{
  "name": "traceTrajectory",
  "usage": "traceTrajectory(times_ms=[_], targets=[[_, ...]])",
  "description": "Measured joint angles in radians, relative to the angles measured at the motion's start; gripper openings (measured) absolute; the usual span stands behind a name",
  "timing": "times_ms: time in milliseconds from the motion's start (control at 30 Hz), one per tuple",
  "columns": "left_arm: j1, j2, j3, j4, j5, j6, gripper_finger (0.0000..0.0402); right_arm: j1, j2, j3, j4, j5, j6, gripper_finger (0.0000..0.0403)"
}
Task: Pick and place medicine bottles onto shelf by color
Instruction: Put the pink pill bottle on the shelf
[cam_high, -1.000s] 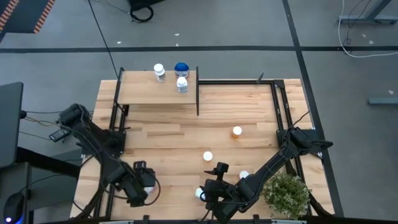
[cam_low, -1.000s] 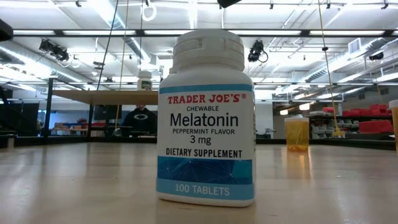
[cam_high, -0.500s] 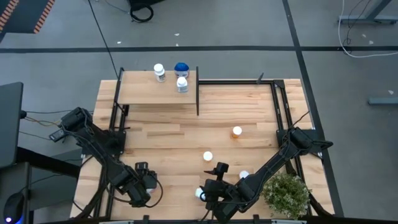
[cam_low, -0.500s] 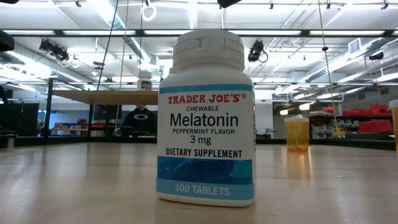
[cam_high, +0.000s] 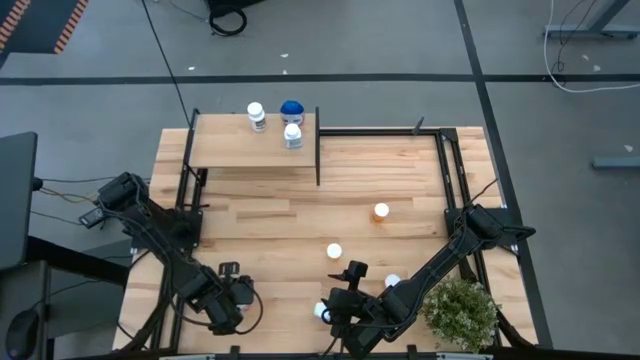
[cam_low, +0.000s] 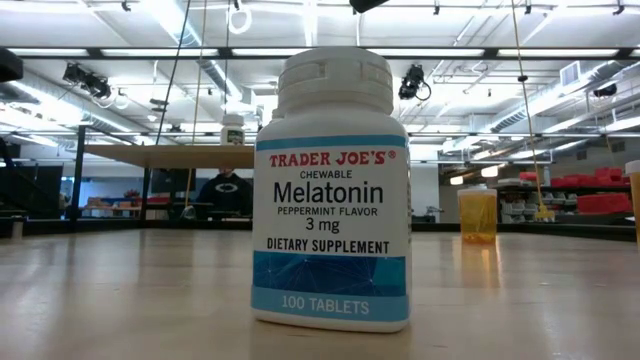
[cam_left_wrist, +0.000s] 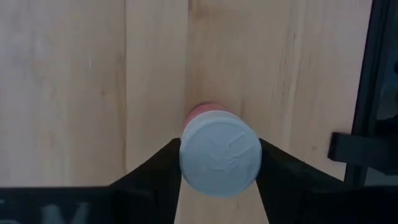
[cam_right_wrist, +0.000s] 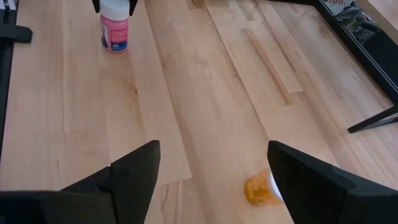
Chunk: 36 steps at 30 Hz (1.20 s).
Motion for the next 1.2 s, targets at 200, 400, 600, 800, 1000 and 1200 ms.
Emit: traceTrajectory(times_ms=[200, 400, 600, 800, 1000, 1200], targets=[[0.068, -0.018, 0.005, -0.015, 0.0, 0.016, 0.0178, 0.0, 0.0, 0.0, 0.0, 0.0, 0.0, 0.0306], [0.213, -0.042, 0.085, -0.16, -0.019, 0.161, 0.0192, 0.0, 0.0, 0.0, 0.0, 0.0, 0.011, 0.0306], [0.428, -0.048, 0.289, -0.405, -0.021, 0.412, 0.0174, 0.005, 0.0, 0.0, 0.001, 0.0, 0.02, 0.0306], [0.67, -0.048, 0.514, -0.571, -0.026, 0.648, 0.0193, 0.018, 0.0, 0.0, 0.001, 0.0, 0.023, 0.0306], [0.902, -0.049, 0.63, -0.679, -0.027, 0.835, 0.0176, 0.037, 0.0, 0.0, 0.001, 0.0, 0.027, 0.0306], [1.073, -0.048, 0.634, -0.707, 0.035, 0.989, 0.0192, 0.043, 0.0, 0.0, 0.016, 0.0, 0.027, 0.0306]])
